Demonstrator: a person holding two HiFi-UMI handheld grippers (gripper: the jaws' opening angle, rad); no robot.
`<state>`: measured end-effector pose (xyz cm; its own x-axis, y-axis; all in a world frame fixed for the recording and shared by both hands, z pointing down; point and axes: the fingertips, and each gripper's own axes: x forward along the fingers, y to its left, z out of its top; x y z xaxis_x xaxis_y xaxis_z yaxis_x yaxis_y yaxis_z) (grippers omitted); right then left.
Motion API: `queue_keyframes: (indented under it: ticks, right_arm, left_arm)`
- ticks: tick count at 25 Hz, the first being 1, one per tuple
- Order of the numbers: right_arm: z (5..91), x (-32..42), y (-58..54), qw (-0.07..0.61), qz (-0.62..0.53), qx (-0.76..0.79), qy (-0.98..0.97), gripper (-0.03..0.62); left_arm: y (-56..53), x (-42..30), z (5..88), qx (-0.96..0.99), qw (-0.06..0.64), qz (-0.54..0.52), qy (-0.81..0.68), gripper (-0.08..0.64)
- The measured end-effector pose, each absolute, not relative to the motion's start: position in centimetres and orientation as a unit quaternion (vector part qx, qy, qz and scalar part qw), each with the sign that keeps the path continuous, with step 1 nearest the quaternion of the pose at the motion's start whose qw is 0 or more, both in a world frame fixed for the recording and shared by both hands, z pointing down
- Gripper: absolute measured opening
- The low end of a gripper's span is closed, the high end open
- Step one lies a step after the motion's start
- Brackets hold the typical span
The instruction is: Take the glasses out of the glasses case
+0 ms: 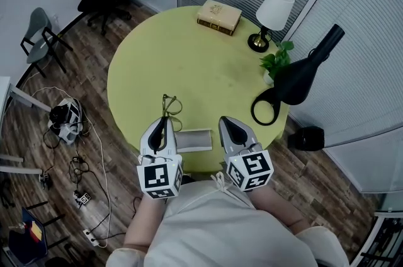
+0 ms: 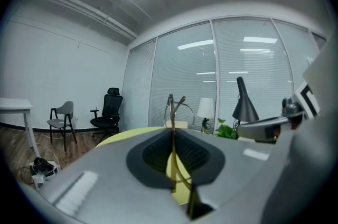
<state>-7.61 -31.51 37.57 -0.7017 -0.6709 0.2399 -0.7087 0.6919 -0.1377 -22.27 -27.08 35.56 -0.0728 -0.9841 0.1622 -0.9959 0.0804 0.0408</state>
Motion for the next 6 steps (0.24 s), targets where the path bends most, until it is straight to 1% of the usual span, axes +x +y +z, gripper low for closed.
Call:
queue_keyframes:
  ticks: [6]
  right_arm:
    - [36.96, -8.16, -31.48, 0.083, 0.102, 0.374, -0.918, -0.002]
  left_arm:
    - [-27.1, -22.6, 35.59, 0.676, 0.078, 0.04, -0.731, 0.015]
